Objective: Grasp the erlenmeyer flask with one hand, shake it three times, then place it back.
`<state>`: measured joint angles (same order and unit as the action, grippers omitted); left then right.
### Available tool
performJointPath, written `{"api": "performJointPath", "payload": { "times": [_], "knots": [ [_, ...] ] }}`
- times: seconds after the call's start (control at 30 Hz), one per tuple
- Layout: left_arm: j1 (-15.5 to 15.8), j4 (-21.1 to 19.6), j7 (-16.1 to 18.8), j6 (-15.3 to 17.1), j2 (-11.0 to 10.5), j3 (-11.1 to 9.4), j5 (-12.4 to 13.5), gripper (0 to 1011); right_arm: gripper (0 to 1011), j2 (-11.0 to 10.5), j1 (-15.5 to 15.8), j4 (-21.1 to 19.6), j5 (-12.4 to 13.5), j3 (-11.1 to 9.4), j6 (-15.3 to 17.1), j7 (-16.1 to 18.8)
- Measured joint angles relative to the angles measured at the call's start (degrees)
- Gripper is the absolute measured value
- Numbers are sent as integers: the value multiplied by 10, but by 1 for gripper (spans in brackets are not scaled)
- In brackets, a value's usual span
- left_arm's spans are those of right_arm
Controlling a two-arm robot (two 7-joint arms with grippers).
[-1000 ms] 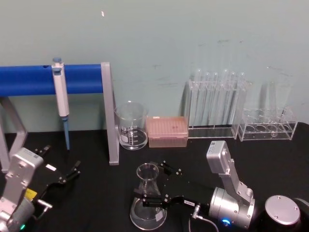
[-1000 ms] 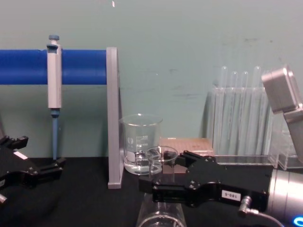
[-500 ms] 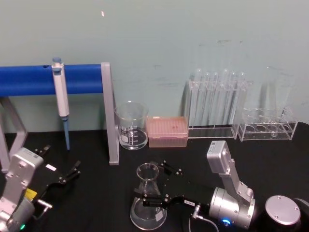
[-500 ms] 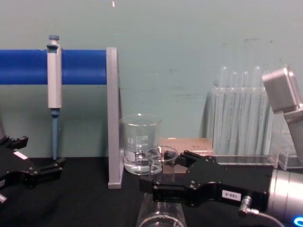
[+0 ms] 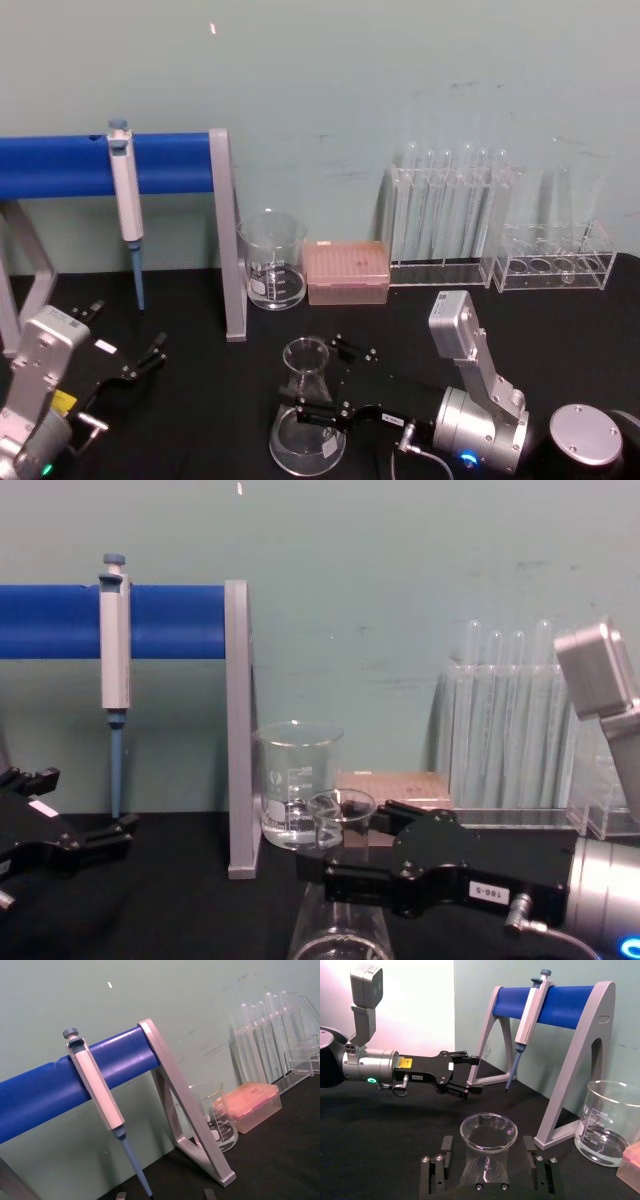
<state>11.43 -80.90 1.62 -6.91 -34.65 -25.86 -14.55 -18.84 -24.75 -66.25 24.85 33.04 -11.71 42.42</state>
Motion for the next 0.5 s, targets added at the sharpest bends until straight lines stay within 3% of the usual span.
{"api": "performJointPath", "payload": {
  "times": [0.23, 0.5],
  "knots": [
    [0, 0, 0, 0, 0, 0, 0, 1001, 735, 0, 0, 0, 0, 0, 0, 0],
    [0, 0, 0, 0, 0, 0, 0, 1001, 462, 0, 0, 0, 0, 0, 0, 0]
  ]
}}
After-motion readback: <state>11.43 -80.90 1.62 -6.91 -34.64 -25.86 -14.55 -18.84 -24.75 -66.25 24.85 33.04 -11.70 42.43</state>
